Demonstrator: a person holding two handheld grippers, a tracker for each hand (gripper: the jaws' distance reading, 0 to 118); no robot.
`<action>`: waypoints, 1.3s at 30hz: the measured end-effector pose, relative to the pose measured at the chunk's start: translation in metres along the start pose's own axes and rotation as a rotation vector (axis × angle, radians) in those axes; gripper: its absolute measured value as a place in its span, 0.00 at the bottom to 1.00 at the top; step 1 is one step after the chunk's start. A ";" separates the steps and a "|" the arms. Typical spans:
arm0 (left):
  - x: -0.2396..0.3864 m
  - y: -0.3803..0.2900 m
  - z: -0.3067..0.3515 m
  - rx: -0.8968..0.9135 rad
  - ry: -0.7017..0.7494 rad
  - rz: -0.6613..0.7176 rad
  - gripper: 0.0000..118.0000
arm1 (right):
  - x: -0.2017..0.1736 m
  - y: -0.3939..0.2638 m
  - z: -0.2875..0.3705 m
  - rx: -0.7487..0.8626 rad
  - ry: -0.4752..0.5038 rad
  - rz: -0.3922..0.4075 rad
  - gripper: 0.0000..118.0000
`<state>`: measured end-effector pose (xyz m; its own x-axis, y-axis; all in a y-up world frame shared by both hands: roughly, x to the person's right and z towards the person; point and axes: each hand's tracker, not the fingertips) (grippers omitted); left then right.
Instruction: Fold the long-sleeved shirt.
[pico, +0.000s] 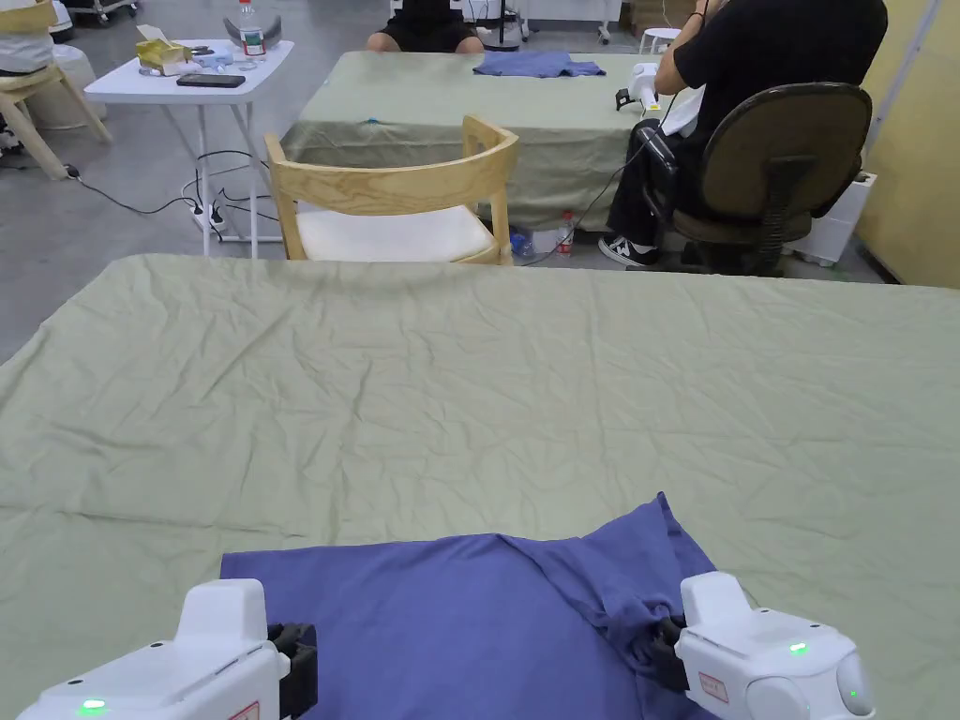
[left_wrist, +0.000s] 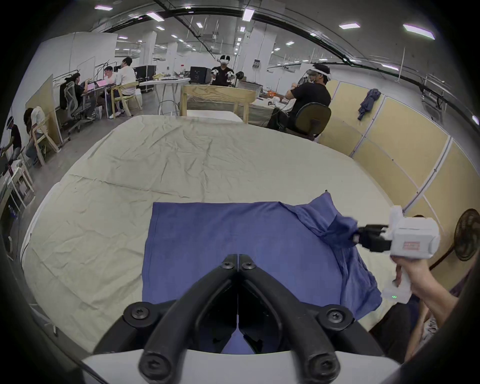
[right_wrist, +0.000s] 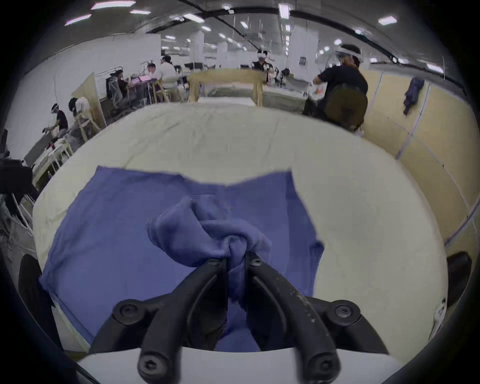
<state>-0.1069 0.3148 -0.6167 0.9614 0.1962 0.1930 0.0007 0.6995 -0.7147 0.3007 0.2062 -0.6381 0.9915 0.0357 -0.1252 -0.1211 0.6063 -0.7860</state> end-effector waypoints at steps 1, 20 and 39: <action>0.000 -0.002 0.001 -0.003 -0.001 0.002 0.00 | 0.001 -0.002 -0.004 0.001 0.000 -0.010 0.13; -0.026 -0.022 0.029 0.018 0.066 0.042 0.00 | -0.016 -0.013 0.130 0.293 -0.046 -0.048 0.52; -0.052 -0.043 0.040 0.020 0.113 0.058 0.00 | -0.017 -0.053 0.157 0.293 -0.069 -0.145 0.00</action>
<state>-0.1680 0.3027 -0.5690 0.9846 0.1588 0.0738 -0.0603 0.7031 -0.7086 0.2974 0.2983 -0.4992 0.9995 -0.0200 0.0242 0.0304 0.8113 -0.5838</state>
